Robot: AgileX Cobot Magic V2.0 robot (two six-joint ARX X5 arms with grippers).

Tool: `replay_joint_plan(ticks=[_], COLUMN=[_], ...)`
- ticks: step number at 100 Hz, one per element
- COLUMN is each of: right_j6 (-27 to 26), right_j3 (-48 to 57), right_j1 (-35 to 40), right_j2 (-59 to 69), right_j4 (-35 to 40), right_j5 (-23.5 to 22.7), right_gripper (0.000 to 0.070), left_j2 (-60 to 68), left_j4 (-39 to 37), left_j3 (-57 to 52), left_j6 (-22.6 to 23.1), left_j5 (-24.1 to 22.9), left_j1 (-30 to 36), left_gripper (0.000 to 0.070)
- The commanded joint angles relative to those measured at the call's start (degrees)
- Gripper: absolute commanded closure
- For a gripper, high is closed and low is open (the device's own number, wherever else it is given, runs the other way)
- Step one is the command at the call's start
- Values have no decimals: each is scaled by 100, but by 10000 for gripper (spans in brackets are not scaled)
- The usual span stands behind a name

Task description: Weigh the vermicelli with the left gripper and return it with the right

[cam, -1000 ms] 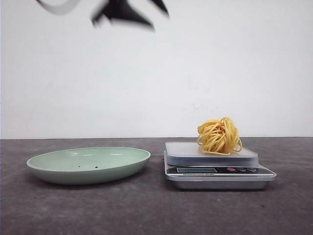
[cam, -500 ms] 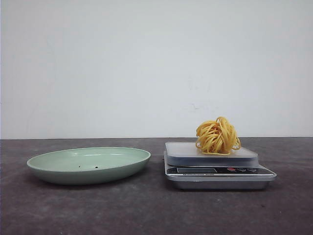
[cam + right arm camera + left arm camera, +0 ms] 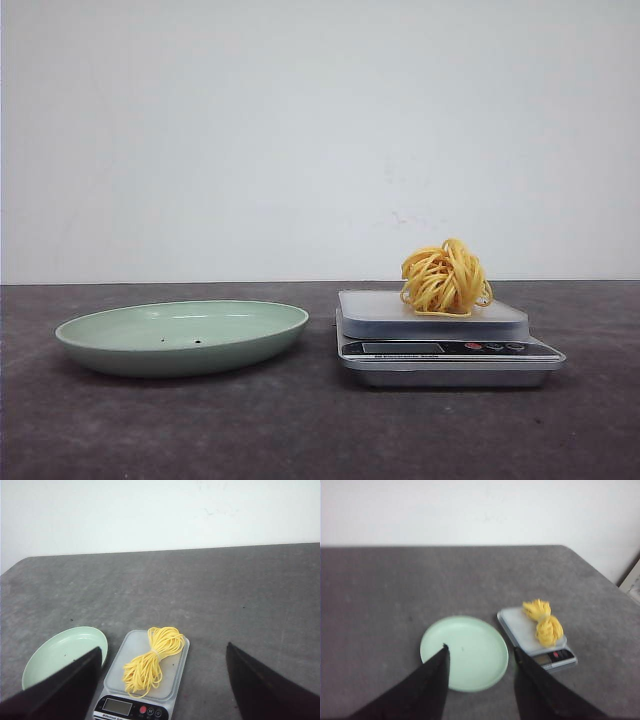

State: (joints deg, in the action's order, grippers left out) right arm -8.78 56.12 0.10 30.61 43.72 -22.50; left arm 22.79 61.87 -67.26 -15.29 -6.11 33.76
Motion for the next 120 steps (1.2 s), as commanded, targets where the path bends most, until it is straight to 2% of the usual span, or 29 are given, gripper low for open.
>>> replay_joint_plan(ticks=[1, 18, 33, 46, 65, 92, 120], right_j6=[63, -70, -203, -433, -428, -566, -791], right_j3=[111, 111, 138, 284, 730, 1088, 1108], right_j1=[72, 417, 909, 1327, 1735, 1891, 1945], right_j2=[142, 636, 1414, 2286, 3574, 4903, 5880], right_j4=[-140, -315, -629, -870, -898, -938, -1397], right_j5=[-22, -13, 20, 317, 654, 798, 809], right_gripper=[199, 199, 199, 199, 200, 200, 201], left_j2=[-236, -772, -859, -857, -850, -850, -850], left_j4=[-57, -70, -192, -402, -466, -446, -444], left_j3=[363, 1209, 1381, 1381, 1381, 1381, 1381], left_j6=[-260, -431, -422, -315, -310, -293, -293], left_j5=[-35, -236, -485, -553, -551, -549, -551], left_j1=[26, 26, 28, 28, 28, 28, 28], left_gripper=[473, 472, 471, 471, 471, 471, 471])
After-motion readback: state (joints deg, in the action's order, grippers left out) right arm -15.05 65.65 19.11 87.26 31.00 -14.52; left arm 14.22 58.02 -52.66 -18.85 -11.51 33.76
